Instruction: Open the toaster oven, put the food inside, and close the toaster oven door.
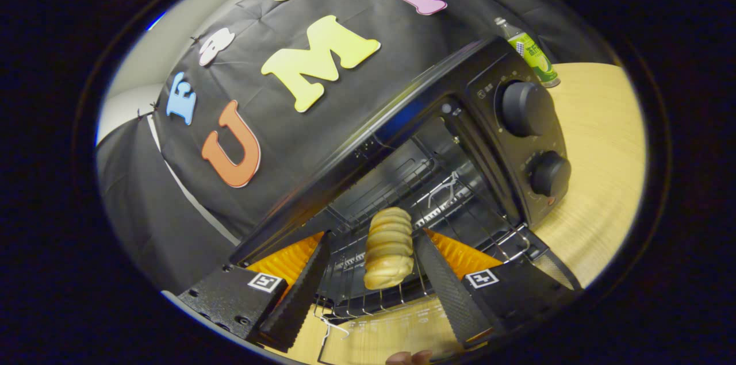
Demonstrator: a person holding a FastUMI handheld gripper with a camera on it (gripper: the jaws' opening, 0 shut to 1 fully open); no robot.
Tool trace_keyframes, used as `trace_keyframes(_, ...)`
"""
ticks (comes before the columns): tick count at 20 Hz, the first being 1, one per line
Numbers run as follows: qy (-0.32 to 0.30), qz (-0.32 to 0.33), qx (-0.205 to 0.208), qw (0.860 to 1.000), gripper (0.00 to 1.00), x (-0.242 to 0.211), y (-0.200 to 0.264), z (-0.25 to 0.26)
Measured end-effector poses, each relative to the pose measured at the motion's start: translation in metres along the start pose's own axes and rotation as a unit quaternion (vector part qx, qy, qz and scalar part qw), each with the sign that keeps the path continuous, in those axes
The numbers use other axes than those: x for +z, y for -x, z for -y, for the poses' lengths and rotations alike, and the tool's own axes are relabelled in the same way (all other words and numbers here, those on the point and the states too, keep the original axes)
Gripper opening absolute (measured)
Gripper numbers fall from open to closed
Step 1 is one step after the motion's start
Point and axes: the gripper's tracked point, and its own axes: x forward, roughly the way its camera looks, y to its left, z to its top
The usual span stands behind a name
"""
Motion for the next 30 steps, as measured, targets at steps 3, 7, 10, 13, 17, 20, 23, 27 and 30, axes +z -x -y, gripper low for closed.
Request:
trace_keyframes(3, -0.003, -0.010, -0.003, 1.000, 1.00, -0.004, 0.016, 0.000)
trace_keyframes(7, 0.016, -0.030, -0.007, 0.999, 1.00, -0.018, 0.045, -0.003)
trace_keyframes(10, 0.064, -0.053, -0.017, 0.996, 1.00, -0.032, 0.070, -0.003)
trace_keyframes(13, 0.157, -0.087, -0.042, 0.983, 1.00, -0.049, 0.097, 0.005)
trace_keyframes(17, 0.239, -0.100, -0.072, 0.963, 1.00, -0.063, 0.126, 0.018)
trace_keyframes(20, 0.257, -0.122, -0.086, 0.955, 1.00, -0.079, 0.139, 0.021)
trace_keyframes(23, 0.299, -0.130, -0.108, 0.939, 1.00, -0.091, 0.150, 0.028)
trace_keyframes(27, 0.323, -0.157, -0.121, 0.925, 1.00, -0.114, 0.161, 0.029)
trace_keyframes(30, 0.323, -0.168, -0.140, 0.921, 1.00, -0.122, 0.158, 0.036)
